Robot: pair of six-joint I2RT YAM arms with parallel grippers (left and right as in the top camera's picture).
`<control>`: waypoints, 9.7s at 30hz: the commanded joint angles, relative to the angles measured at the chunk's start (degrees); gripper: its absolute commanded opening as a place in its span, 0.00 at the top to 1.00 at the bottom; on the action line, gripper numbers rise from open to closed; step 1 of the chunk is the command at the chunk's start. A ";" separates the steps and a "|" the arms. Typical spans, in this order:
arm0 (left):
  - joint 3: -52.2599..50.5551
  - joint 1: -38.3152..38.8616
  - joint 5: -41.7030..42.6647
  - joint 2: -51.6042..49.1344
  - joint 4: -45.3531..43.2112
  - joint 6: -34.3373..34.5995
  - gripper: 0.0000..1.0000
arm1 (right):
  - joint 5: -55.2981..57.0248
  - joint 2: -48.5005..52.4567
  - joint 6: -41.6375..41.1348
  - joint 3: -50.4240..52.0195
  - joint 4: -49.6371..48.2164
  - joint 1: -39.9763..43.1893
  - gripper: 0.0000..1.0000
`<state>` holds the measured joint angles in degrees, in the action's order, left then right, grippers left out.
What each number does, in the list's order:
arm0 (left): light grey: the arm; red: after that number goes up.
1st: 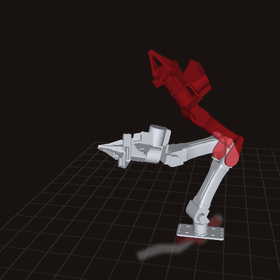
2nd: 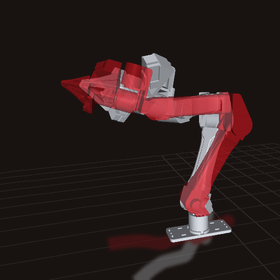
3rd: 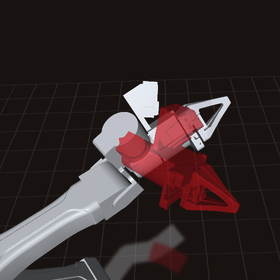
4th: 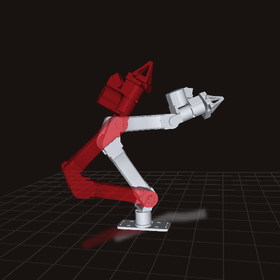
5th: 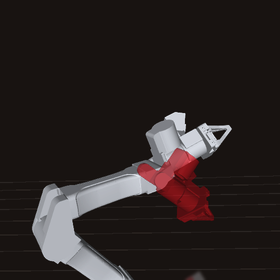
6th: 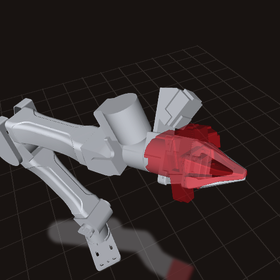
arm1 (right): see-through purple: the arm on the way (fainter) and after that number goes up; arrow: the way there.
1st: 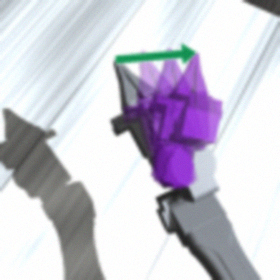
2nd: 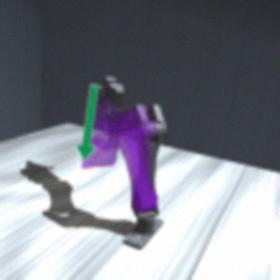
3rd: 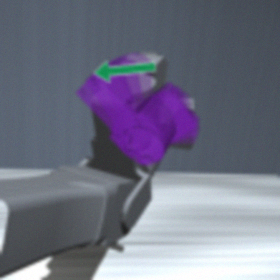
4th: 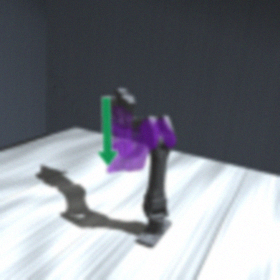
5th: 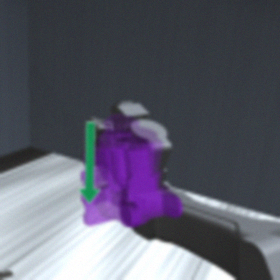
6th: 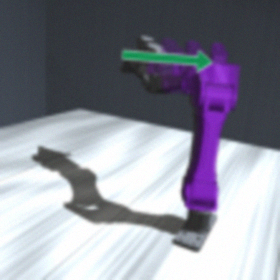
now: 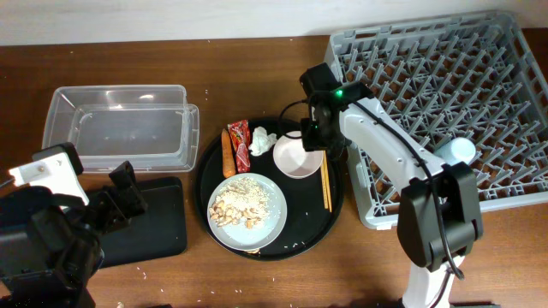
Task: Sort waste into correct bins and load items into the dishwasher rack
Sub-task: 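Grasp the pink bowl on the tray with the right gripper, then lift the pink bowl and place it tilted in the rack, then grasp the wooden chopsticks with the right gripper and move them to the rack, then release the chopsticks in the rack and retract the right arm, then grasp the white tissue with the left gripper and drop it in the container, then grasp the red snack wrapper with the left gripper and drop it in the container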
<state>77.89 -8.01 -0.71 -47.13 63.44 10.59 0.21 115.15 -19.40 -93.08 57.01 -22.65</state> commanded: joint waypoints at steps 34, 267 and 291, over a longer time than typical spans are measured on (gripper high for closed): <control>0.33 -0.15 -0.61 0.07 -0.11 0.70 0.01 | 63.95 -0.96 -0.35 -8.17 3.37 19.76 0.96; 12.15 33.53 -12.13 -79.10 -21.18 0.52 0.53 | -5.11 -114.90 17.03 92.76 -53.02 17.49 0.02; 23.91 14.45 0.42 -64.70 4.68 -1.09 0.39 | -5.11 -114.90 17.05 92.76 -53.00 17.49 0.02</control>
<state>102.69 0.38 -3.01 -112.29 67.31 9.91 -4.40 0.62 -2.52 -0.78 4.01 -5.54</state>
